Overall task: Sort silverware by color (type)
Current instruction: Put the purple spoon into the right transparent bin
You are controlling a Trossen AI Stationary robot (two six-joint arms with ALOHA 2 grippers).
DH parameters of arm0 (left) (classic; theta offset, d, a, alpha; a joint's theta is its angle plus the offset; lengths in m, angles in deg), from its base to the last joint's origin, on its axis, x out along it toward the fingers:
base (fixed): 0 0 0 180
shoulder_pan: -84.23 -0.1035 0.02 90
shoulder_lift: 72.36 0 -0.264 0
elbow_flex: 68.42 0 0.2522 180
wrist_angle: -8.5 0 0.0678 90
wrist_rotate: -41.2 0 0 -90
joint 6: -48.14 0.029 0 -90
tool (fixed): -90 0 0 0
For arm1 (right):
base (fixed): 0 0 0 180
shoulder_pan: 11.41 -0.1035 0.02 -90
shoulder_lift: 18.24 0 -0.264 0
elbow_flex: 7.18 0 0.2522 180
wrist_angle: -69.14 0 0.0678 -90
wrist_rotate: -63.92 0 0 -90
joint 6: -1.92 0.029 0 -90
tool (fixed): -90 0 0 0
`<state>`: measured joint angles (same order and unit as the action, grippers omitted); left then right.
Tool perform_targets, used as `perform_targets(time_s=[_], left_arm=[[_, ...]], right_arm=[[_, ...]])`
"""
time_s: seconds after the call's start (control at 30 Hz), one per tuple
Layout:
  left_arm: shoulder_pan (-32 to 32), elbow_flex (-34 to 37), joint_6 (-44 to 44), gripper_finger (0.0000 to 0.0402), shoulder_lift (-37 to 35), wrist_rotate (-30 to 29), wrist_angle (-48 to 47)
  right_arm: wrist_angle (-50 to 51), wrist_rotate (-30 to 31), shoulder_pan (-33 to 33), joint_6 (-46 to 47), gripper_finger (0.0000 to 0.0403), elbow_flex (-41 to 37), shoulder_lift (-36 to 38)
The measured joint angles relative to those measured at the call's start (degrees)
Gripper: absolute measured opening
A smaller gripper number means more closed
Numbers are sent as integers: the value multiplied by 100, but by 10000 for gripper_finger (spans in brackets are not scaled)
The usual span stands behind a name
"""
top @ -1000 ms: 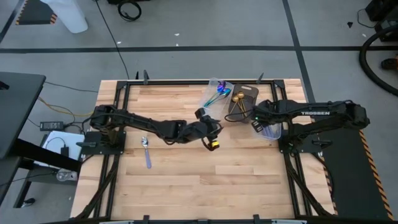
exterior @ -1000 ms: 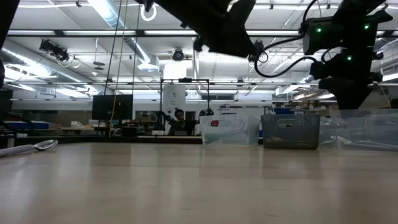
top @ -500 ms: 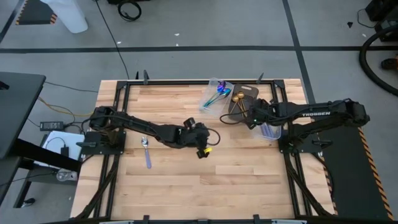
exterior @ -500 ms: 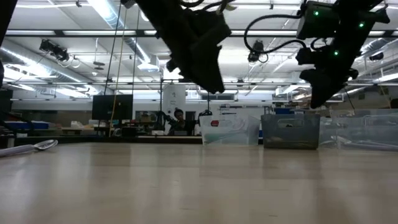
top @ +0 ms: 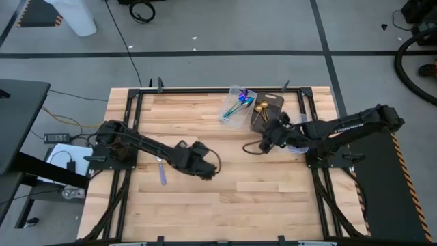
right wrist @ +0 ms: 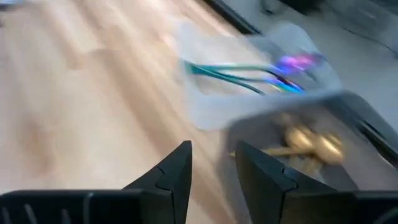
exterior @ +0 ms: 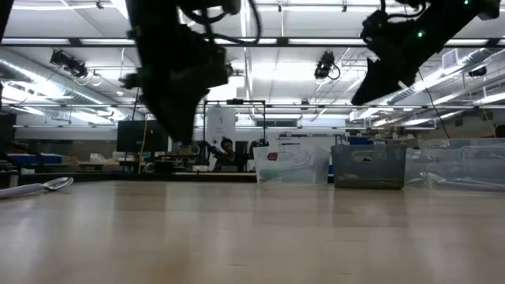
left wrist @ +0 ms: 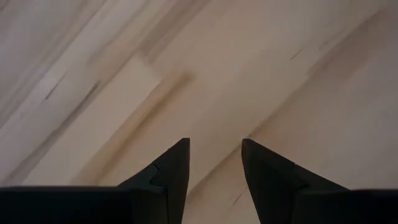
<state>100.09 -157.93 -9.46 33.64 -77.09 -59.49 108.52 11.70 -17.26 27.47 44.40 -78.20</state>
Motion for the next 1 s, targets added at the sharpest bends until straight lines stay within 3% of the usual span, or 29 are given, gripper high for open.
perform_targets(time_s=[0.3, 0.67, 1.0], left_arm=[[615, 10, -1814, 153, -4, 3, -1707], [1385, 1125, -3355, 120, -112, 560, -1749], [2081, 2397, -4924, 84, -1428, 309, -1279]], right_arm=[[-1036, -322, -151, -1366, 132, 0, 0], [-1535, -331, -113, -1678, 132, 0, 0], [-1549, -334, -113, -1678, 132, 0, -2]])
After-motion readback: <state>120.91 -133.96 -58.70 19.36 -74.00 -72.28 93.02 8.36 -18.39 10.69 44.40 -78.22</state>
